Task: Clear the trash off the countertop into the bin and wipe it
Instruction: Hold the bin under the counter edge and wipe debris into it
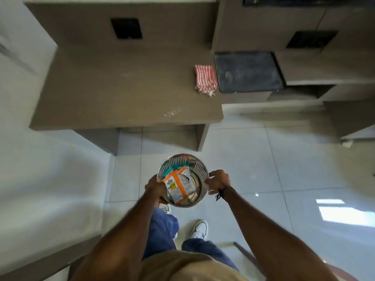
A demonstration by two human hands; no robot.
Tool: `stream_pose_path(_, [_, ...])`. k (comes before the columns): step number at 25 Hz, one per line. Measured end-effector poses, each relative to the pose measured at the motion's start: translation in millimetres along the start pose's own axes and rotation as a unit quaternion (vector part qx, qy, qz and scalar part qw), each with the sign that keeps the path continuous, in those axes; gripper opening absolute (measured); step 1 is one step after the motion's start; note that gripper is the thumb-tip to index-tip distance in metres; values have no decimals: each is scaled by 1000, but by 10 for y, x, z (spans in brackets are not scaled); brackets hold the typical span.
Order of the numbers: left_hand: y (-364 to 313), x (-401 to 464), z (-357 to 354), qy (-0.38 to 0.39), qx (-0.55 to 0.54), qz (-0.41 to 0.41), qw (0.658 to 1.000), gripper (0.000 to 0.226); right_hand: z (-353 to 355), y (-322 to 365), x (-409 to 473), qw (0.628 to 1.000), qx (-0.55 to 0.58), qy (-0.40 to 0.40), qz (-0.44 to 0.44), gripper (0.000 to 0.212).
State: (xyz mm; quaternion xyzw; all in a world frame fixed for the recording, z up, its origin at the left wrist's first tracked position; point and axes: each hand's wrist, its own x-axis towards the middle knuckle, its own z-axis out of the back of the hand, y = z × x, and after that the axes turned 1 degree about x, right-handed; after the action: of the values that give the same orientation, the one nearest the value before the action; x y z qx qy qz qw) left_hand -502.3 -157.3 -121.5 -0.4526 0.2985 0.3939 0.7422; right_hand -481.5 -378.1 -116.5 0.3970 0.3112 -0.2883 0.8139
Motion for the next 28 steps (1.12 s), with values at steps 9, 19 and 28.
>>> stream_pose_path(9, [-225, 495, 225, -28, -51, 51, 997, 31, 596, 1569, 559, 954, -46, -243, 172, 26])
stream_pose_path(19, [-374, 1182, 415, -20, -62, 137, 988, 38, 692, 3170, 2026, 939, -214, -201, 181, 94])
stream_pose_path(28, [-485, 1093, 440, -29, -115, 121, 986, 26, 444, 2407, 1606, 876, -329, -226, 272, 44])
